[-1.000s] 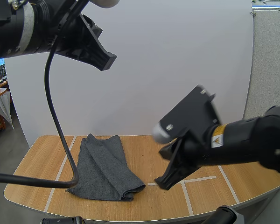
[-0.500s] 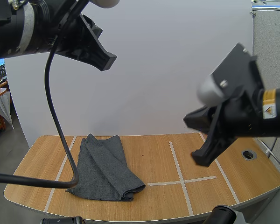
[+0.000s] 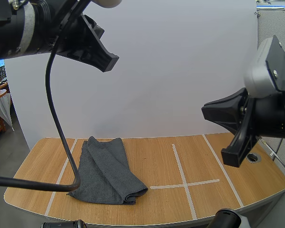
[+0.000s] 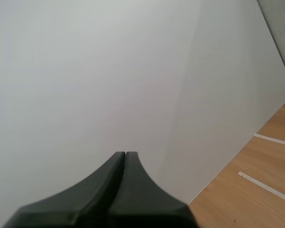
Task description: Fold the towel
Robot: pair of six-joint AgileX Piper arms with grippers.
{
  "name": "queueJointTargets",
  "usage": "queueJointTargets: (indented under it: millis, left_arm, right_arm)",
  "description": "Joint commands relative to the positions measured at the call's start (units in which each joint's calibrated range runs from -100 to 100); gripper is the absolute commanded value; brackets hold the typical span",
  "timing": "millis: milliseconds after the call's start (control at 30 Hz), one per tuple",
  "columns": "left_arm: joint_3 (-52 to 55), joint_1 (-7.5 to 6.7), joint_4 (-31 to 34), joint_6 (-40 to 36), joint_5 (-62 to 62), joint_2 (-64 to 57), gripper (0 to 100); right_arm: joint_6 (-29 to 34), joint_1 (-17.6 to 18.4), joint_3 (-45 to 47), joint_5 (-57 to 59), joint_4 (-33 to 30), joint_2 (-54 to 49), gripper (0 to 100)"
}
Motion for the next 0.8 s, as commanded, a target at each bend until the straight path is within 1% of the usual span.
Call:
queueJointTargets:
  millis: [0, 67, 233, 300, 367, 500, 633, 767]
  left_arm:
    - [-0.34, -0.25, -3.18, -0.47, 3.24, -0.29, 0]
    - [-0.34, -0.25, -3.17, -2.83, 8.74, -0.29, 0]
    - [0.01, -0.25, -3.06, -3.78, 8.74, -0.29, 0]
    - [1.24, -0.25, -3.27, -6.4, 8.74, -0.72, 0]
    - [3.11, -0.25, -3.27, -6.56, 8.74, -0.96, 0]
    - [10.95, -0.25, -3.14, -5.54, 8.74, -0.96, 0]
    - [19.93, -0.25, -2.3, -1.24, 8.74, -0.41, 0]
    - [24.41, -0.25, -2.2, -1.16, 8.74, 4.52, 0]
  right_arm:
    - [0.36, -0.06, -0.51, 0.0, 0.22, -1.8, 0]
    - [0.81, -0.06, -0.51, 0.0, 0.22, -1.92, 0]
    - [0.91, -0.06, -0.51, 0.0, 0.65, -2.45, 0]
    - [0.91, -0.06, -0.51, 0.0, 0.92, -2.45, 0]
    - [0.91, -0.06, -0.51, 0.0, 1.5, -2.45, 0]
    - [0.91, -0.06, -0.51, 0.0, 2.41, -2.45, 0]
    - [0.91, -0.06, -0.51, 0.0, 3.16, -2.45, 0]
    - [0.91, -0.06, -0.51, 0.0, 5.02, -2.45, 0]
